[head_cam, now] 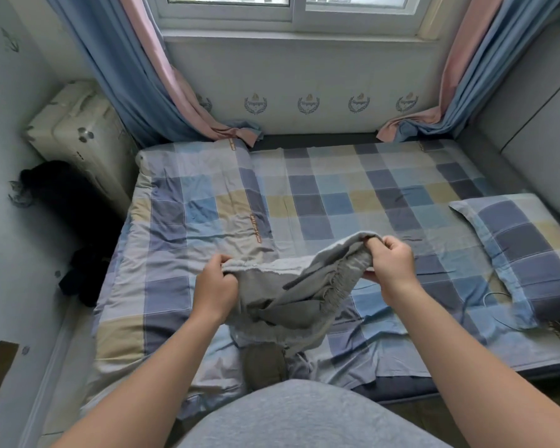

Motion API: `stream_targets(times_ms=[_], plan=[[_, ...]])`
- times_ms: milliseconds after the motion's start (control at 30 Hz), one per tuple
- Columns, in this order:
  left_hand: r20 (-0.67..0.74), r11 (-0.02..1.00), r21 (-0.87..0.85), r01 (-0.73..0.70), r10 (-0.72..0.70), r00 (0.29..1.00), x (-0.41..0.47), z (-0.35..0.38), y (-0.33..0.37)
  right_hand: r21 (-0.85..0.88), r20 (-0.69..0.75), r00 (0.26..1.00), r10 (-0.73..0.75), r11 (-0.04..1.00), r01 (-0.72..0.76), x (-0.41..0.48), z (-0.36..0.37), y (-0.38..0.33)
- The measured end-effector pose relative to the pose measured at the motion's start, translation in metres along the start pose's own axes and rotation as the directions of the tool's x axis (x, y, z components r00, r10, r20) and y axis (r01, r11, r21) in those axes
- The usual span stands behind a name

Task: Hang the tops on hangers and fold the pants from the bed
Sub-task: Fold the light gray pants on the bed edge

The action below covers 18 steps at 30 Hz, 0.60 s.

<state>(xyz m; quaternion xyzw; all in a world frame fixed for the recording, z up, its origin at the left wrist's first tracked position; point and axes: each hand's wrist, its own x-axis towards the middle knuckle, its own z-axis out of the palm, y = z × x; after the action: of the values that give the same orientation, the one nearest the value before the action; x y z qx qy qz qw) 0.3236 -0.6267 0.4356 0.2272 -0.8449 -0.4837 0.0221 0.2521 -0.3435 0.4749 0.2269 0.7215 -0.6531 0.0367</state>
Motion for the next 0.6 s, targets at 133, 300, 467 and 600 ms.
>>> stream_targets(times_ms=[133, 300, 467, 600], plan=[[0.076, 0.992, -0.095, -0.081, 0.088, 0.993, 0.005, -0.005, 0.034, -0.144, -0.052, 0.977, 0.205, 0.967, -0.211, 0.014, -0.002, 0.055], [0.176, 0.969, -0.215, -0.124, 0.163, 0.971, -0.005, -0.006, 0.068, -0.370, 0.140, 0.945, 0.295, 0.901, -0.227, -0.003, 0.016, 0.068], [0.238, 0.943, -0.258, -0.209, 0.272, 0.932, -0.015, -0.011, 0.089, -0.353, 0.671, 0.741, 0.025, 0.889, 0.290, -0.044, 0.042, 0.029], [0.200, 0.904, -0.276, -0.327, 0.387, 0.900, -0.016, -0.025, 0.106, -0.309, 0.747, 0.659, -0.085, 0.833, 0.458, -0.064, 0.076, 0.009]])
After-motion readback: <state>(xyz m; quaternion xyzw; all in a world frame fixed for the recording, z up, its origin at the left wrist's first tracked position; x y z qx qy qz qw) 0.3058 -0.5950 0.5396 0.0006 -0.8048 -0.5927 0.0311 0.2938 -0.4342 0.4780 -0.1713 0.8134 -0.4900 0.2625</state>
